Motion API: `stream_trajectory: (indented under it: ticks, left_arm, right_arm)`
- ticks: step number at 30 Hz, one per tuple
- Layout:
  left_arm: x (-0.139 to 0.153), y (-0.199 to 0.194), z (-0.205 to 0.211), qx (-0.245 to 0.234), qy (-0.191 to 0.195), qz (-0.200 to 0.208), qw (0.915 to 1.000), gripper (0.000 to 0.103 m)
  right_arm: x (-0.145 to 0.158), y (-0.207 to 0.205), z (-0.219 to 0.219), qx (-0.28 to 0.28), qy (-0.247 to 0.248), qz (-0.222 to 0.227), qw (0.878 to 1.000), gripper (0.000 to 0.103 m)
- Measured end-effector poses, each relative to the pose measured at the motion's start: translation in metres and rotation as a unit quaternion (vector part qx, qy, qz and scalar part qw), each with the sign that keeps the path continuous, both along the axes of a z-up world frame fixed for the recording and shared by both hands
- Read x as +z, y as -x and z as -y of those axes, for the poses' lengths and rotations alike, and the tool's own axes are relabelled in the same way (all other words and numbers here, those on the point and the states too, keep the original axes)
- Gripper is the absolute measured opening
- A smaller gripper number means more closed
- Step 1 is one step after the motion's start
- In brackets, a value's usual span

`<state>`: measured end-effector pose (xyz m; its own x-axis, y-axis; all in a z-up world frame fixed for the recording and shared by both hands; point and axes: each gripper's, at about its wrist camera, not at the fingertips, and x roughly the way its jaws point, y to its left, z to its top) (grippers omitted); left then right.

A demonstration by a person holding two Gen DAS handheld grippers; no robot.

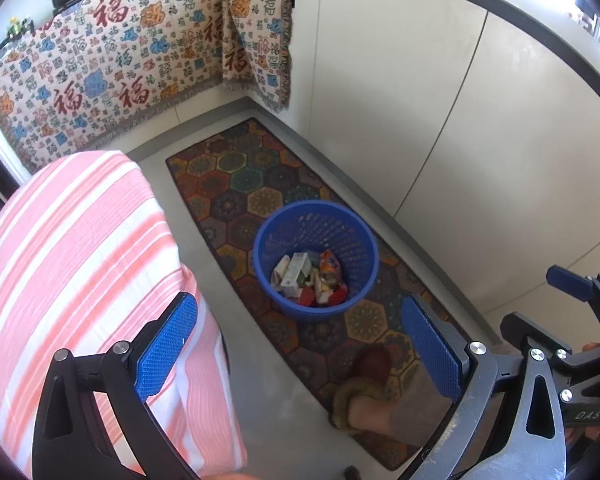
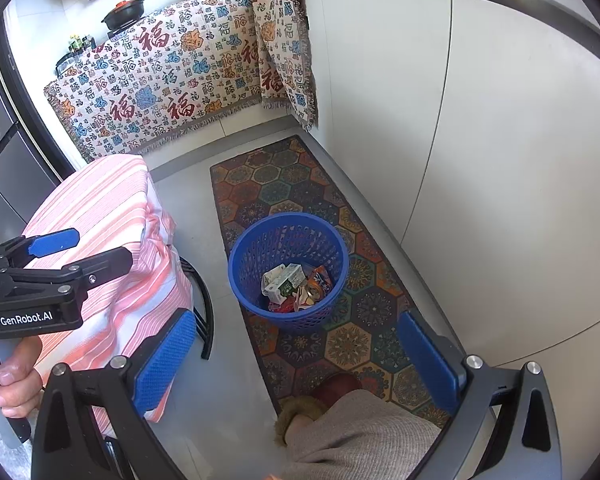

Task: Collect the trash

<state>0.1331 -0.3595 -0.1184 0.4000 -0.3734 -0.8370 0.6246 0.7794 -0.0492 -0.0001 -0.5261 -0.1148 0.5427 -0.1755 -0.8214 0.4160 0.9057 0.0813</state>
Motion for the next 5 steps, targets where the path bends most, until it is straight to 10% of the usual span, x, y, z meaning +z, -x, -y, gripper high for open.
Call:
stream_trajectory:
  ticks: [5]
  left_arm:
    - [0.0015,0.0043,-0.0011,-0.004,0.004,0.011,0.9999,0.101]
  right_arm:
    - [-0.0021,0.0017,-0.0009,-0.003,-0.002,-0.001,1.0,0.103]
